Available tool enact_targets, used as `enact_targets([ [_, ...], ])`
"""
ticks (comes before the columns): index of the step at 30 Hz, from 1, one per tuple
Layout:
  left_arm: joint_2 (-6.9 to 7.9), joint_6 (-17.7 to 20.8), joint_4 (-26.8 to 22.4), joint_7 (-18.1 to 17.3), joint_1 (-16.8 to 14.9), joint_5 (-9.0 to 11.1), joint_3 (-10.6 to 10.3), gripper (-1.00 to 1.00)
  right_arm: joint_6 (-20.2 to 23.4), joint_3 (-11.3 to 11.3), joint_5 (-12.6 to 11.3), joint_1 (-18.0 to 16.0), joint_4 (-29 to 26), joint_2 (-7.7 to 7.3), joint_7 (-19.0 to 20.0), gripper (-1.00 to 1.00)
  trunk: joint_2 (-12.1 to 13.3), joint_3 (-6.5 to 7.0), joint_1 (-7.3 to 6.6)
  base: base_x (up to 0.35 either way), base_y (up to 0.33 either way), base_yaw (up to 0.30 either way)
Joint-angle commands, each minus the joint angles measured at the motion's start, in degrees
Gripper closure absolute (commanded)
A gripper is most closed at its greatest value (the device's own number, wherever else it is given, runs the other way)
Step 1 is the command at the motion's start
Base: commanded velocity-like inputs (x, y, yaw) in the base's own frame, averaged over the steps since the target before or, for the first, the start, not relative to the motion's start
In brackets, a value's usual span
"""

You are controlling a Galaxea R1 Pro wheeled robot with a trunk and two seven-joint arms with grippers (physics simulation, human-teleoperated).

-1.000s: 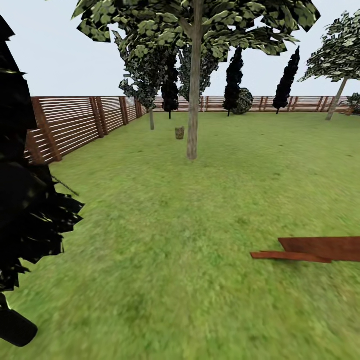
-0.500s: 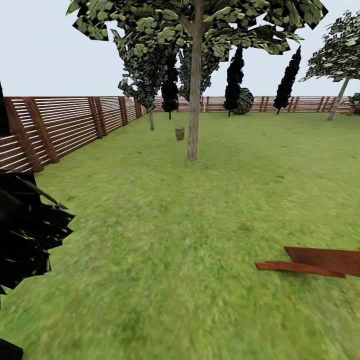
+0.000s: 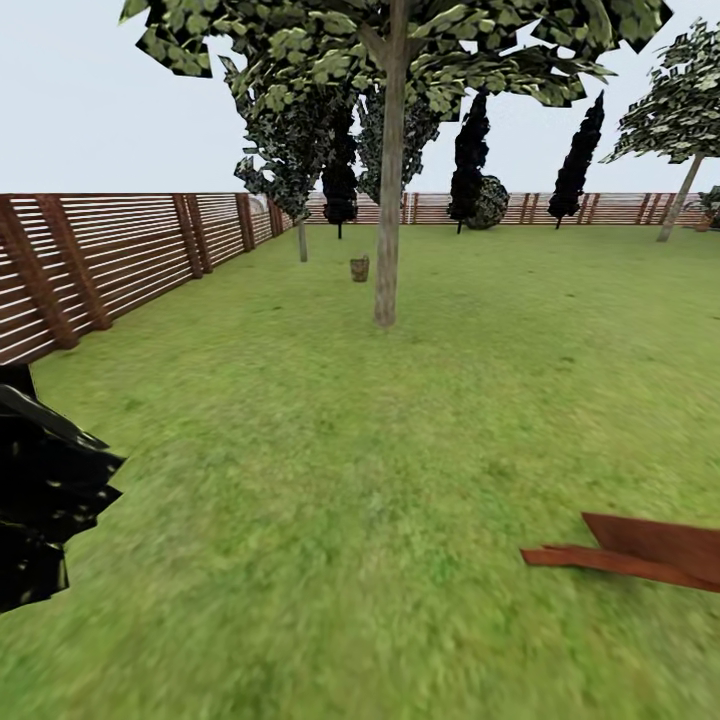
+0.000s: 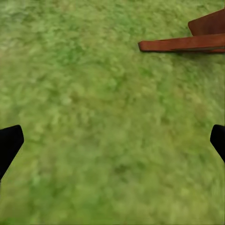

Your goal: Take the three Easter eggs out of the wicker basket on the lawn in the garden, then place them on the lawn next to a single tree (choose any tree) so that all three eggs are next to the same tree and none are left in the basket.

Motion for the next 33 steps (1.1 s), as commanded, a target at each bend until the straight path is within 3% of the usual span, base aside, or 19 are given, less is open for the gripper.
enact_targets([
  [1,-0.05,-0.08,-0.08,0.07,0.0,-0.21,0.21,-1.0,-0.18,-0.04,-0.1,-0.03,0.03,0.01,0.0,-1.0,-0.03,-0.06,0.04,0.321,0.0,0.0],
  [33,0.06,-0.25,0.43,0.15,0.0,-0.13,0.3,-1.0,-0.17,-0.34,-0.33,-0.03,0.0,-0.07,-0.09,-1.0,-0.03,-0.06,0.04,0.321,0.0,0.0],
])
